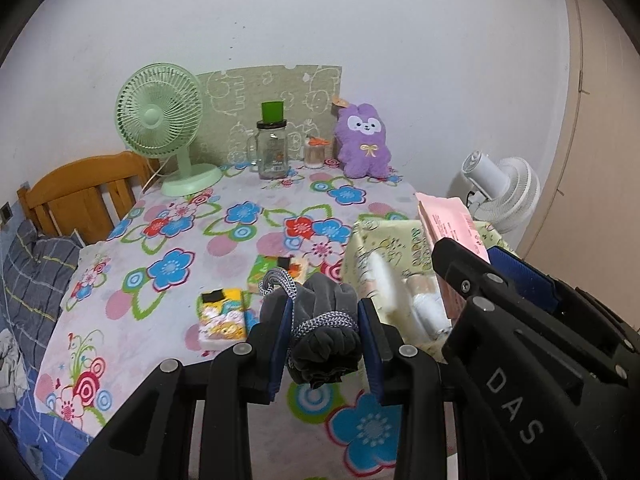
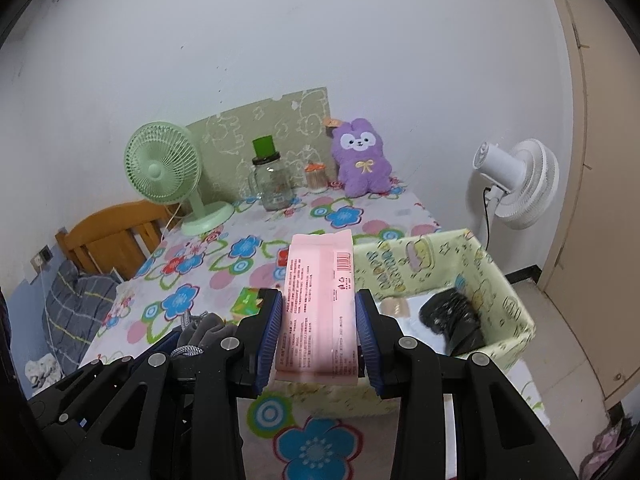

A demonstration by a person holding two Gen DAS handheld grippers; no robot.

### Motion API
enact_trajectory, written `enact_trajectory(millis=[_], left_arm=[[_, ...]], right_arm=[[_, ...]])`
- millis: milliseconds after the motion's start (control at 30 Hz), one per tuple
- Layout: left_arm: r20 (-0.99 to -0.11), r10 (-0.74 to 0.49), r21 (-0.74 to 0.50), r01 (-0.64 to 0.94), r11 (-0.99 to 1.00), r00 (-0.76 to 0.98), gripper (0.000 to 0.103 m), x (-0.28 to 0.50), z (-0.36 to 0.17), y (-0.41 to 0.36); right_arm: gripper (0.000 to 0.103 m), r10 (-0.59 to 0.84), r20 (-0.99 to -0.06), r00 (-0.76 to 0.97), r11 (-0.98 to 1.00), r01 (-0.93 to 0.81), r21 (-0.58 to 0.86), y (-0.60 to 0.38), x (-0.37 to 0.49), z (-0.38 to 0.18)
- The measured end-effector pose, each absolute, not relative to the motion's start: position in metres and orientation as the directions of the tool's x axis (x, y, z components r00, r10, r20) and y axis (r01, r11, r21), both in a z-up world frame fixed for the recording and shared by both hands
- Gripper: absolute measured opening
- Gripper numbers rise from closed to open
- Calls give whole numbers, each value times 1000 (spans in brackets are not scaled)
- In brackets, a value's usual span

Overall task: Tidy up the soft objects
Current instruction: 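Carry the pink packet with the right gripper while the left gripper carries the grey pouch to the box, then release the grey pouch with the left gripper while the right gripper drops the pink packet into the box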

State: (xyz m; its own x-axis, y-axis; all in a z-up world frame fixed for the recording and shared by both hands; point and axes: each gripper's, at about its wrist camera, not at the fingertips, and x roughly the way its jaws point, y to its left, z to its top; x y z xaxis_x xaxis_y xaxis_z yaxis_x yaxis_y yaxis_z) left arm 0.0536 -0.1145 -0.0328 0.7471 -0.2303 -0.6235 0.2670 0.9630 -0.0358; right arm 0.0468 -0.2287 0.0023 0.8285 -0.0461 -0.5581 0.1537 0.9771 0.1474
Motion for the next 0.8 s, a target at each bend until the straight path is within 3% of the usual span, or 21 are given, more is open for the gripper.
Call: enact_trajectory(millis=[800], left_arm=[[-668,-322,-31,407,913,671,33,109,-55,-201]], right_arm=[[41,-129,-584,802,947,275,167,-308,87,-21]])
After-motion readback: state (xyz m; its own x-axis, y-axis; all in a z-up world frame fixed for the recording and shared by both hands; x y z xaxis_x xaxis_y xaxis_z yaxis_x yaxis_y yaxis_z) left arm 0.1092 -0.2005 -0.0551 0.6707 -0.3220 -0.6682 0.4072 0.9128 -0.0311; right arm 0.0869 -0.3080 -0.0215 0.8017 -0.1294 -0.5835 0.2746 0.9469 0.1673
